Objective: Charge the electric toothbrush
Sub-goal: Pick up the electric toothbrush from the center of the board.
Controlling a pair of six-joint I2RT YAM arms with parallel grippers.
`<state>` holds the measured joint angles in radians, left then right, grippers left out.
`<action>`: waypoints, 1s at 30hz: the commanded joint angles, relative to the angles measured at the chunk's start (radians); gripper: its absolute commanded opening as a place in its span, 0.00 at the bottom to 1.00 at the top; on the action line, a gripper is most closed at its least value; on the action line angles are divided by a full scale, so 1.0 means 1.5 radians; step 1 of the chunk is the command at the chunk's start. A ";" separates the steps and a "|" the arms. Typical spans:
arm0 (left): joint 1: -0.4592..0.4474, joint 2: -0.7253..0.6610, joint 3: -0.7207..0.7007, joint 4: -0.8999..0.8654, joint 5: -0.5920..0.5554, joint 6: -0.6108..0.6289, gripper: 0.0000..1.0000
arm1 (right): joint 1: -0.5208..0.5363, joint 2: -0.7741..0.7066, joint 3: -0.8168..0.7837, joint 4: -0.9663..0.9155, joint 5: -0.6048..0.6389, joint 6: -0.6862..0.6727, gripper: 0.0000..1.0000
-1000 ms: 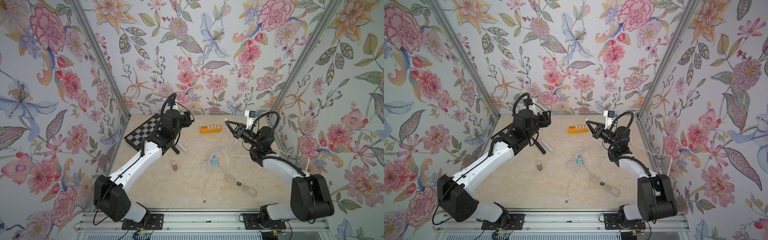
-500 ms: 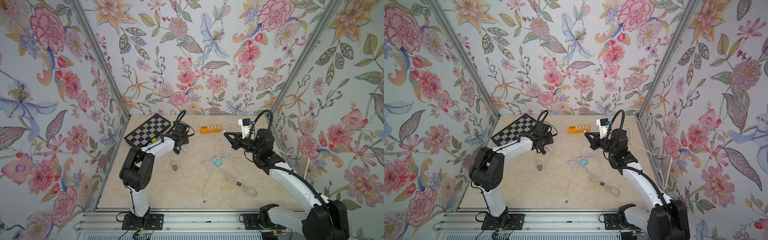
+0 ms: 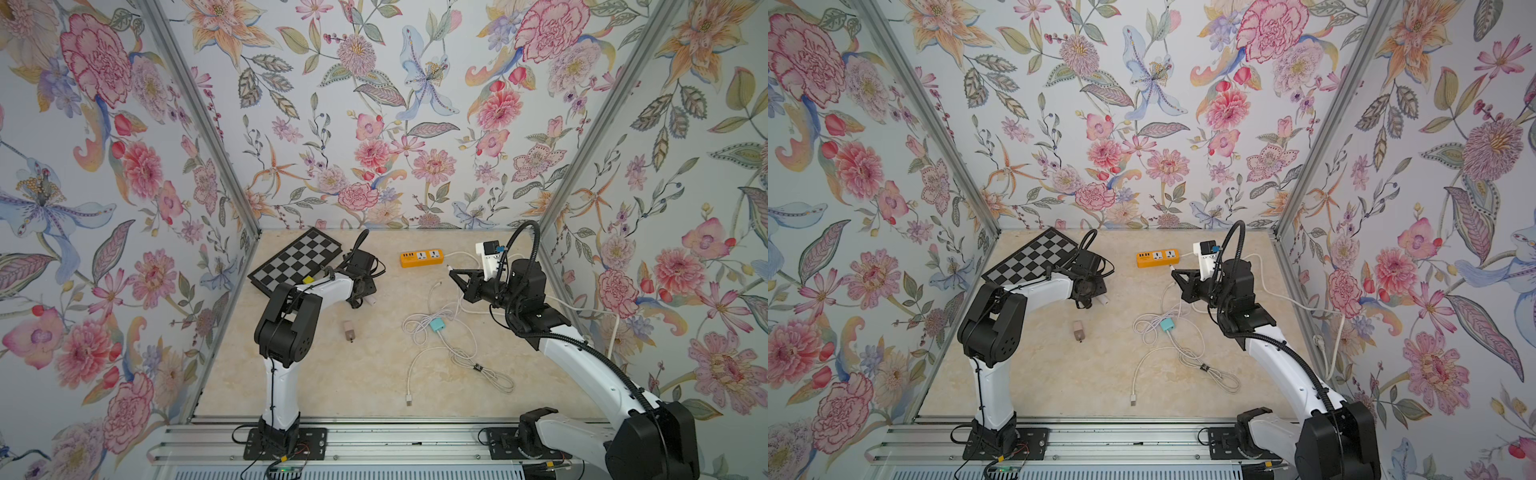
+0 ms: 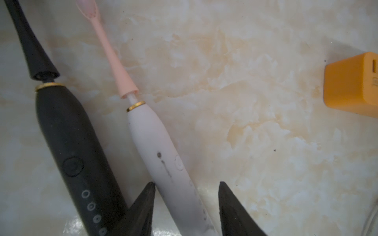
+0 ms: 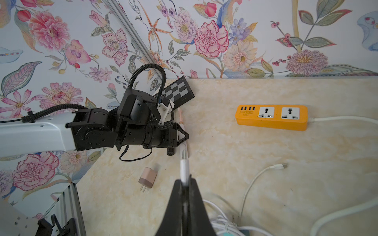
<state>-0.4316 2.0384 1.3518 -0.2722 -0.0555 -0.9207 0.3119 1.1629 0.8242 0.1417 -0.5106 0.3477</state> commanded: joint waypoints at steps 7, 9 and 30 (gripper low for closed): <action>0.006 0.029 0.010 -0.039 0.020 -0.050 0.29 | 0.019 0.002 0.013 -0.008 0.021 0.013 0.05; 0.006 0.017 -0.005 -0.013 0.039 -0.048 0.18 | 0.024 0.010 0.014 -0.009 0.025 0.021 0.05; 0.017 -0.207 -0.093 0.400 0.299 -0.240 0.00 | 0.174 0.227 -0.041 0.371 0.038 0.297 0.04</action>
<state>-0.4149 1.7329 1.2114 0.2417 0.3389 -1.1904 0.5495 1.4971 0.7563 0.5678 -0.4843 0.7349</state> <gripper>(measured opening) 0.253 0.072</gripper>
